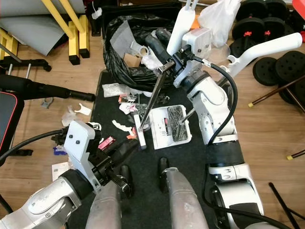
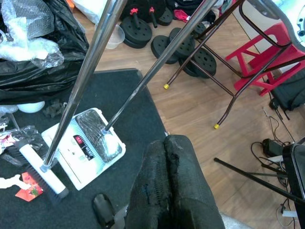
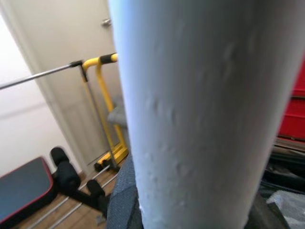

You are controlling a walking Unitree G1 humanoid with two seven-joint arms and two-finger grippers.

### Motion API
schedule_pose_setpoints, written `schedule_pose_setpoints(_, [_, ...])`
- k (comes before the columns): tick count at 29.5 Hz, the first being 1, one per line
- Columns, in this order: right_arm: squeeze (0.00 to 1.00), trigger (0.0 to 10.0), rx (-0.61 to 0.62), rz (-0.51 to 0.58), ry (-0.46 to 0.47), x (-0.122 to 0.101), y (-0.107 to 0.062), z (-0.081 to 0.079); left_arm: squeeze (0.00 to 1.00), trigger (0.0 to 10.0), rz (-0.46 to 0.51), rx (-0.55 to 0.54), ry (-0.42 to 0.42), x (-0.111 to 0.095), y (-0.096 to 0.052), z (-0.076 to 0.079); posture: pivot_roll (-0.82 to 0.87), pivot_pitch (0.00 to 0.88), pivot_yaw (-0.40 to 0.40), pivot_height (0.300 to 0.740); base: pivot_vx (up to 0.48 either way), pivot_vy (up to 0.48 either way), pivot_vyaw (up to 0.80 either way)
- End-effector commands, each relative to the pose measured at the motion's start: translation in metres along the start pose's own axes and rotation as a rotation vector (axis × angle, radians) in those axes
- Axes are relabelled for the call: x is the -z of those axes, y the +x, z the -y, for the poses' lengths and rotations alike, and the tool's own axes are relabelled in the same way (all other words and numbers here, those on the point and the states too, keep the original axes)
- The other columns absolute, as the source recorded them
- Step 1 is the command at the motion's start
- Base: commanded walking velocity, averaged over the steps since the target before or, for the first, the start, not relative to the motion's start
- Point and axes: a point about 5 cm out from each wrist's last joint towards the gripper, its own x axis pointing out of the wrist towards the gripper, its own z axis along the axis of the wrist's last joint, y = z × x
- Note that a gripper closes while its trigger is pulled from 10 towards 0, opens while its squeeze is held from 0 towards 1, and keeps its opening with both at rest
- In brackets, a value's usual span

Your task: Sweep floor

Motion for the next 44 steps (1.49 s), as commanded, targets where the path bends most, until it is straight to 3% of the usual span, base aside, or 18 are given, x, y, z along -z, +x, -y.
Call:
schedule_pose_setpoints(1, [0.0,10.0,-0.042,0.039,-0.066,-0.013,0.002,-0.004,0.0,10.0,-0.044,0.07,-0.015,0.006,-0.003,0.004,-0.08,0.521,-0.121,0.74,0.0,0.0,0.0])
schedule_pose_setpoints(13, [0.0,10.0,-0.095,0.0,-0.114,-0.024,0.004,-0.006,0.0,10.0,-0.038,0.067,-0.018,0.006,0.001,0.002,-0.09,0.517,-0.13,0.74,0.0,0.0,0.0])
schedule_pose_setpoints(18, [0.0,10.0,-0.04,0.152,-0.04,-0.049,0.007,-0.001,0.0,10.0,-0.035,0.067,-0.018,0.006,0.002,0.002,-0.09,0.517,-0.132,0.74,0.0,0.0,0.0])
schedule_pose_setpoints(24, [0.0,10.0,-0.011,0.241,0.076,-0.061,0.01,0.001,0.0,10.0,-0.033,0.065,-0.02,0.007,0.003,0.001,-0.09,0.516,-0.133,0.74,0.0,0.0,0.0])
schedule_pose_setpoints(29, [0.0,10.0,-0.025,0.203,0.109,-0.043,0.016,-0.014,0.0,10.0,-0.031,0.065,-0.019,0.006,0.002,0.002,-0.1,0.521,-0.137,0.74,0.0,0.0,0.0])
schedule_pose_setpoints(30, [0.0,10.0,-0.018,0.182,0.147,-0.031,0.019,-0.021,0.0,10.0,-0.031,0.064,-0.019,0.006,0.002,0.002,-0.1,0.521,-0.137,0.74,0.0,0.0,0.0])
schedule_pose_setpoints(39, [0.0,10.0,-0.017,0.169,0.184,-0.023,0.021,-0.026,0.0,10.0,-0.031,0.064,-0.019,0.006,0.002,0.002,-0.09,0.526,-0.138,0.74,0.0,0.0,0.0])
schedule_pose_setpoints(44, [0.0,10.0,-0.01,0.1,0.2,0.002,0.019,-0.035,0.0,10.0,-0.03,0.064,-0.021,0.005,0.001,0.003,-0.09,0.531,-0.141,0.74,0.0,0.0,0.0])
